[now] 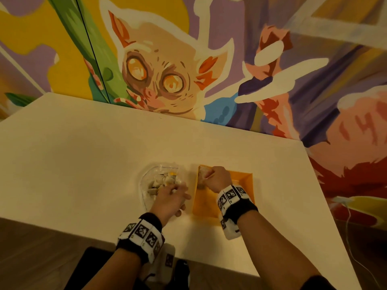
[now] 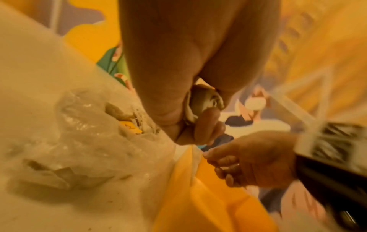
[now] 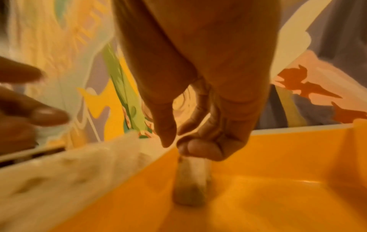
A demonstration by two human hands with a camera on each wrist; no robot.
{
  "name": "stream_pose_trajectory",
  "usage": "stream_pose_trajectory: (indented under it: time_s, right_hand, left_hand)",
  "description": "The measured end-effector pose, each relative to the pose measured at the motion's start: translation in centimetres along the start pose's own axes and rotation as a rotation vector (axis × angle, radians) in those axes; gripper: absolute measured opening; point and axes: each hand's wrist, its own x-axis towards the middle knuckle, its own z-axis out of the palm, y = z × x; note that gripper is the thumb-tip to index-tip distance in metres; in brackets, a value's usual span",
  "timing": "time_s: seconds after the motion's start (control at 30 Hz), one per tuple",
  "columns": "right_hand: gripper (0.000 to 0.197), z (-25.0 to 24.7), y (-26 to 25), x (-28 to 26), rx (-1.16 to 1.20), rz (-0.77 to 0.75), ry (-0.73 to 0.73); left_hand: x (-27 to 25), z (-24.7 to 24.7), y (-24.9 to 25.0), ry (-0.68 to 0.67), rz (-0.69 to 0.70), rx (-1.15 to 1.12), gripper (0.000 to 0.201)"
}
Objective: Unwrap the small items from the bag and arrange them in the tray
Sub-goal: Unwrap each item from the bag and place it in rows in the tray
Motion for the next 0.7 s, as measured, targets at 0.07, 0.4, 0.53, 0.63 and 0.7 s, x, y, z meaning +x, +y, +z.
stream_pose_trajectory:
  time_s: [0.07, 0.4, 0.53, 0.63, 0.7]
  right_hand:
    - [0.011, 0.0, -0.6, -3.0, 0.185, -0.162, -0.048]
    - [0.031, 2.7, -1.4, -11.6, 0.416, -0.43, -0.171]
    - [0.007, 3.4, -1.2, -11.6, 0.425, -0.432, -0.055]
    - [0.007, 3.2, -1.2, -11.4, 0.508, -0.337, -0.018]
    - [0.006, 2.7, -1.2, -11.4, 0.593, -0.284, -0.003]
  left_hand:
    - [-0.7, -0.7, 1.0, -0.037, -0.07, -0.207, 0.04]
    - [-3.0, -1.7, 2.2, -0.163, -0.091, -0.355, 0.058]
    - [-3.5, -1.7, 1.8, -0.186, -0.097, -0.328, 0.054]
    - [-3.9, -2.1, 1.7, -0.169, -0.071, -0.329, 0.05]
    - [-4.1, -2.2, 1.8, -0.143, -0.052, -0.305, 0.038]
